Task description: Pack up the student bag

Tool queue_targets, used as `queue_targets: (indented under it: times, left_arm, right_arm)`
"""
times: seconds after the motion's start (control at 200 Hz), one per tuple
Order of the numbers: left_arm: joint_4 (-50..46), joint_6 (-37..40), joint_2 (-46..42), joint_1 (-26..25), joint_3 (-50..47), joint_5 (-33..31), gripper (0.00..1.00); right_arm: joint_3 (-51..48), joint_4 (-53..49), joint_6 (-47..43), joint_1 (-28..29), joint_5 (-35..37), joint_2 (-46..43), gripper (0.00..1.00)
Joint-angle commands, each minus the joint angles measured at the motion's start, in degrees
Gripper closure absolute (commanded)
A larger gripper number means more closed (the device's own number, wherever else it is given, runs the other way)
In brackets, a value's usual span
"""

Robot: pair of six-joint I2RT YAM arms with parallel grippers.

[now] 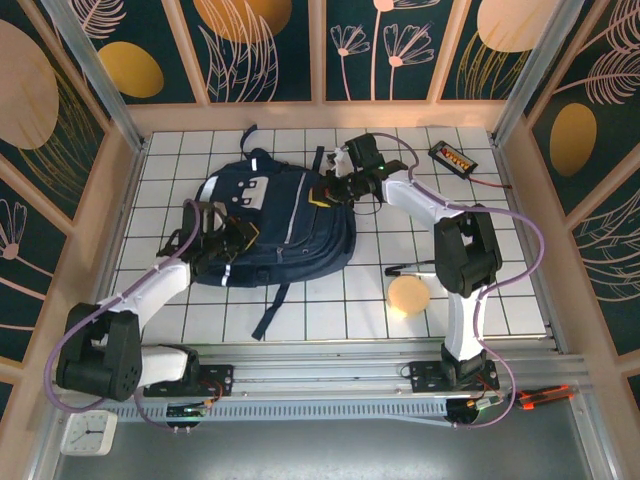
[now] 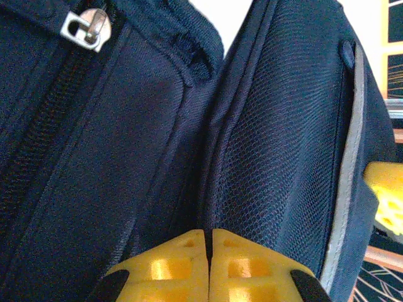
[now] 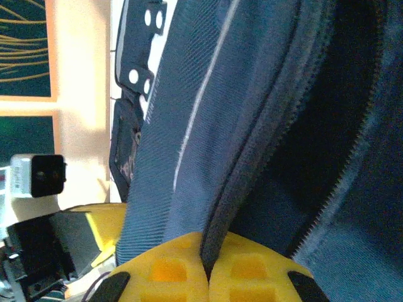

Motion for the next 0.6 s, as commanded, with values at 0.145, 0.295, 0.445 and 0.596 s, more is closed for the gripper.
queue_targets:
  times: [0.145,0.295,0.445,0.596]
  left_arm:
    - [-13.77,19.94,8.26,2.92,16.87,-1.34,0.97]
    - [-19.23,26.48,8.04,3.38,22.3,-3.41,0.47]
    - [-21.73,30.88,4.17,3.39,23.98,-5.68,0.01]
    - [-20.35,32.78,2.67,3.0,23.2,-1.06,0.01]
  right_arm:
    - [-10.41,12.19,10.42,3.69,1.79,-10.9,1.0]
    - [-8.33,15.1,12.84,5.17,2.81,-10.79,1.0]
    - [-3.05,14.32,12.19,5.1,2.14,-7.92,1.0]
    - [-1.91,13.86,12.09,5.02,1.71,-5.72,1.0]
